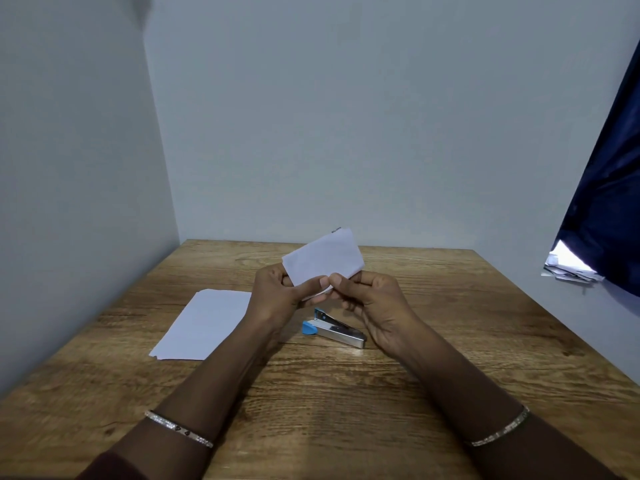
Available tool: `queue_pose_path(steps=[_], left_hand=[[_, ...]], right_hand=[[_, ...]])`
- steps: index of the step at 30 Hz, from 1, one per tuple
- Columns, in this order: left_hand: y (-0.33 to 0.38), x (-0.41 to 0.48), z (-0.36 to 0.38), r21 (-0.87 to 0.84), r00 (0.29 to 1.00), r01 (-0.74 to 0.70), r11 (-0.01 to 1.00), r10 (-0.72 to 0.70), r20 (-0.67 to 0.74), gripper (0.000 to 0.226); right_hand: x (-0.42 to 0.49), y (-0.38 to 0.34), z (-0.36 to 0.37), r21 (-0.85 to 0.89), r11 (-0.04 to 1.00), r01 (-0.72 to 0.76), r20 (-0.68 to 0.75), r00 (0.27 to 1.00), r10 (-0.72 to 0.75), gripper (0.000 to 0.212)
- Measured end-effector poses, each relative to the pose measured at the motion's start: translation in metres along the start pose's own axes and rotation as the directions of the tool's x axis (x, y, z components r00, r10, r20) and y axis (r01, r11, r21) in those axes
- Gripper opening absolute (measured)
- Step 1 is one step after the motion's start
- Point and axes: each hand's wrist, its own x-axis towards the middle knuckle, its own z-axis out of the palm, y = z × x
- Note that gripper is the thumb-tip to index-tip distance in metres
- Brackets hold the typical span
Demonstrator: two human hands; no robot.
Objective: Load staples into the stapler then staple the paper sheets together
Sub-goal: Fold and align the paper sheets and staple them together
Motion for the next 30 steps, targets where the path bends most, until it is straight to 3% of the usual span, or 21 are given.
queue_pose_path(steps=[9,16,22,30], left_hand=[[-0.0024,0.003,0.0018,0.002,1.0,0.01,1.0,-0.01,0.011,0.046],[-0.0015,0.0035,0.0012,-0.036,0.993,0.113,0.993,-0.113,0.017,0.062],[0.0021,-0.0006,0.0041,-0.06,0.963,0.264,0.963,-0.26,0.075,0.053],[0.0038,-0.0025,0.0093,0.001,0.962,0.266,0.964,-0.266,0.057,0.045]], right_hand=[[0.0059,-0.0022,0.0044,-0.021,0.999,0.039,-0.174,0.984,-0.042,0.024],[0.0088,-0.0011,0.0016,-0.055,0.989,0.135,-0.153,0.978,-0.142,0.034],[0.0083,-0.0022,-0.0004,-0.113,0.979,0.171,-0.204,0.96,-0.191,0.035],[0.0092,-0.001,0.0,-0.221,0.948,0.23,-0.289,0.913,-0.289,0.04]])
